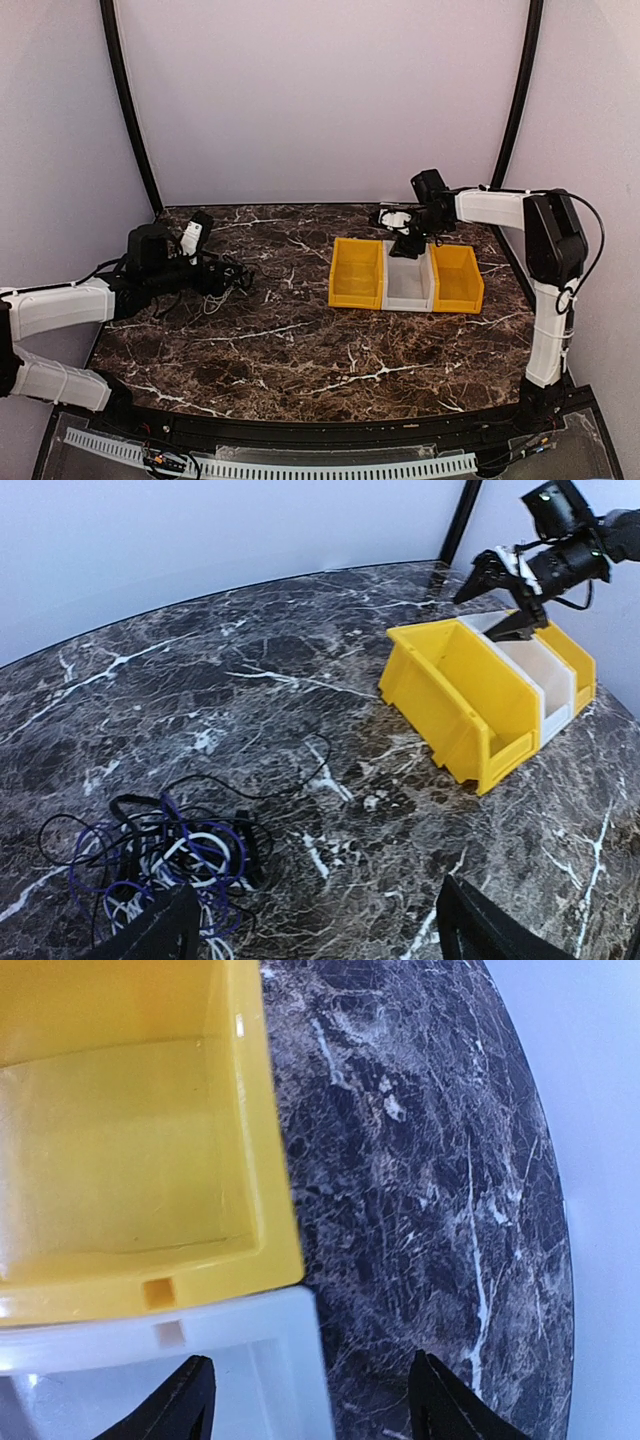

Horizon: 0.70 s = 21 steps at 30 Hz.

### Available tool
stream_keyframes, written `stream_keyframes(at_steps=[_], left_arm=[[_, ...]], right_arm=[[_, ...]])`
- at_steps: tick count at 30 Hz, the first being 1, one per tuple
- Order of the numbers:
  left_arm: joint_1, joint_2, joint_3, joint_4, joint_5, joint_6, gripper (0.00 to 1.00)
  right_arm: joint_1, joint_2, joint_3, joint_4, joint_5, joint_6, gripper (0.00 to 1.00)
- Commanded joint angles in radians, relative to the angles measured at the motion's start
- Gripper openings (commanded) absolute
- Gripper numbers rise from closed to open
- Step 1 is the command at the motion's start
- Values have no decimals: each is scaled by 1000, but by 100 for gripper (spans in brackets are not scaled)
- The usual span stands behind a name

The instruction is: Untangle the cables

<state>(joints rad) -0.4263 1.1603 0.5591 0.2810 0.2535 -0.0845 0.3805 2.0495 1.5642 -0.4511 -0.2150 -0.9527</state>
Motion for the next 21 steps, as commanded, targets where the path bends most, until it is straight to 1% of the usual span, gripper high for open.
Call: stream_keyframes(at_steps=[1, 3, 5, 7, 10, 13, 14, 18, 21], left_arm=[[-5, 24, 71, -72, -237, -95, 89], [-4, 48, 112, -112, -307, -120, 97], [-3, 83, 154, -138, -322, -143, 99], [-2, 135, 195, -153, -330, -169, 99], [1, 263, 295, -190, -351, -192, 99], [3, 381, 369, -241, -375, -222, 99], [3, 399, 400, -253, -380, -231, 98], [3, 474, 433, -319, -384, -292, 96], [0, 490, 397, -308, -315, -343, 92]], right_arm=[[10, -166, -147, -1, 15, -1, 71], [9, -265, -238, -8, 16, 11, 75], [9, -357, -301, -19, 9, 36, 79], [9, -439, -355, -32, -12, 64, 81], [9, -545, -418, -48, -76, 118, 84], [10, -636, -471, -56, -142, 159, 85], [11, -655, -485, -58, -153, 169, 86], [11, -716, -520, -84, -172, 187, 85], [10, -746, -541, -99, -182, 187, 85]])
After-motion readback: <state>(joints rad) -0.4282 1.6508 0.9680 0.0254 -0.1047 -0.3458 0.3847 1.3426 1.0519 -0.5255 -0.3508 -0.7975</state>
